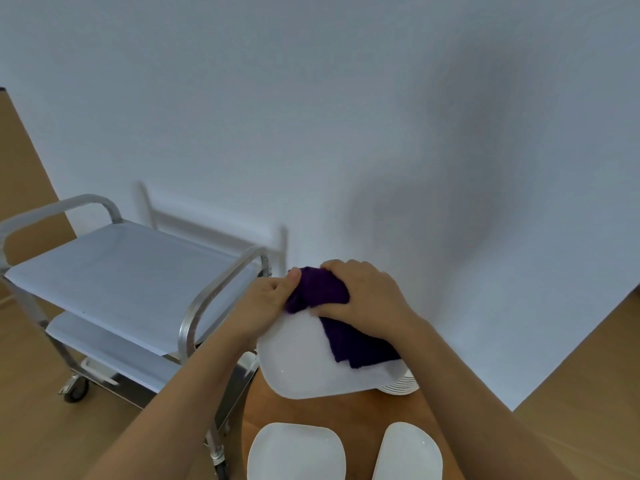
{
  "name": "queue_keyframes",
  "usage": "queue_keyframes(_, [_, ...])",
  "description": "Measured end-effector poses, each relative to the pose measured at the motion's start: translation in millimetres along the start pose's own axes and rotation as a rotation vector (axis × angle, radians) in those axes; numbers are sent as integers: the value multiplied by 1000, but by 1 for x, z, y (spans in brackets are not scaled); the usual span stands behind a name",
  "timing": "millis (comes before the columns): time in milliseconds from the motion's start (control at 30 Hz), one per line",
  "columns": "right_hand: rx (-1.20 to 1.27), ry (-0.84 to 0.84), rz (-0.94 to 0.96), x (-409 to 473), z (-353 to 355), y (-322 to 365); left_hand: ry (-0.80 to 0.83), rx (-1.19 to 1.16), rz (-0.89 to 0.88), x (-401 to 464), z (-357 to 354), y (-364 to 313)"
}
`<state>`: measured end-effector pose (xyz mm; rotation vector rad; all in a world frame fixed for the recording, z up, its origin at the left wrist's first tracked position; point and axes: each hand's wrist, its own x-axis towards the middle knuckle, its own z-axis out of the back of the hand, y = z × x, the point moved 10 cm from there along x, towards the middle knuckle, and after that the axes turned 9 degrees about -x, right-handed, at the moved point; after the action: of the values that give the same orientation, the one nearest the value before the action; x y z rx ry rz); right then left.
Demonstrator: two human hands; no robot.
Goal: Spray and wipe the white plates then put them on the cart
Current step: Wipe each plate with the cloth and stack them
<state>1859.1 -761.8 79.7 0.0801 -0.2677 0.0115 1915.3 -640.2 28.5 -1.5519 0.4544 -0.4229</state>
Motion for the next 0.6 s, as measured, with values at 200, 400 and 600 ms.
queue_keyframes(200, [603,-184,-497,-29,-6,-80,-252,-102,-90,-4,42,-12])
queue_keyframes(400, [1471,-555,-948,-61,-63,-68,-433,-365,-73,-7,11,7])
queue_keyframes(600, [1388,-536,-870,-64,-62,-61,-320,-452,104,2,-5,33])
